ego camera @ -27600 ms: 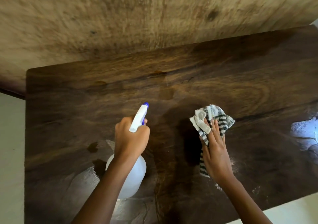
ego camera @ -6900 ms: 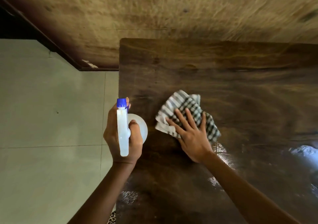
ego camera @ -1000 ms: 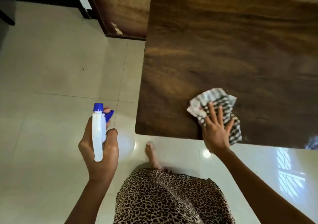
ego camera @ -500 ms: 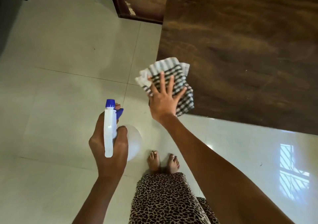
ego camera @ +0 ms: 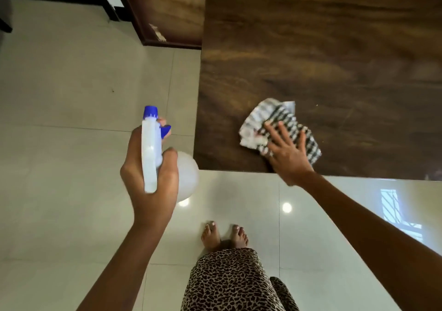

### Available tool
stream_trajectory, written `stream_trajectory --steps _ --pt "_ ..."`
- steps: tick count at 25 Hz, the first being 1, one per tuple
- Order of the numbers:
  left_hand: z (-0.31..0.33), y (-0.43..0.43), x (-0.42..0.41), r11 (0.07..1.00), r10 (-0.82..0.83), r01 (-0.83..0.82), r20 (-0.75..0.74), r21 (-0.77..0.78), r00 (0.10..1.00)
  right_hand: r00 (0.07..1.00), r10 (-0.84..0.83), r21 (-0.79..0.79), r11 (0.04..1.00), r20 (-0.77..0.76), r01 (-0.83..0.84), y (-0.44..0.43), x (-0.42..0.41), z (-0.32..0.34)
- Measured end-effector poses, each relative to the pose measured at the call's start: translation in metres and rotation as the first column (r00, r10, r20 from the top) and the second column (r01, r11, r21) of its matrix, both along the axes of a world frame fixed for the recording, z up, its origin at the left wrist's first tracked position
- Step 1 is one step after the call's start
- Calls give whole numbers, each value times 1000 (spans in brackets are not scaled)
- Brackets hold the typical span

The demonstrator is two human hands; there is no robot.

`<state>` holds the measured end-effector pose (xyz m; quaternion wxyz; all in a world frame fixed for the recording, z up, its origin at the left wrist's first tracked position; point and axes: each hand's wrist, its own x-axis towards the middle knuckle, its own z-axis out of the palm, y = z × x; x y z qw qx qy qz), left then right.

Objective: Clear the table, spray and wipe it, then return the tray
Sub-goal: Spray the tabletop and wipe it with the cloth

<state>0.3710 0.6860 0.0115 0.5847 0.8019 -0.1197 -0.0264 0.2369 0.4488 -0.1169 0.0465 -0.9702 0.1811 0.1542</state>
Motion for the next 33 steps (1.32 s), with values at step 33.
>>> stream_trajectory --steps 33 --pt "65 -56 -5 800 -446 441 -89 406 891 790 -590 368 781 166 505 29 54 157"
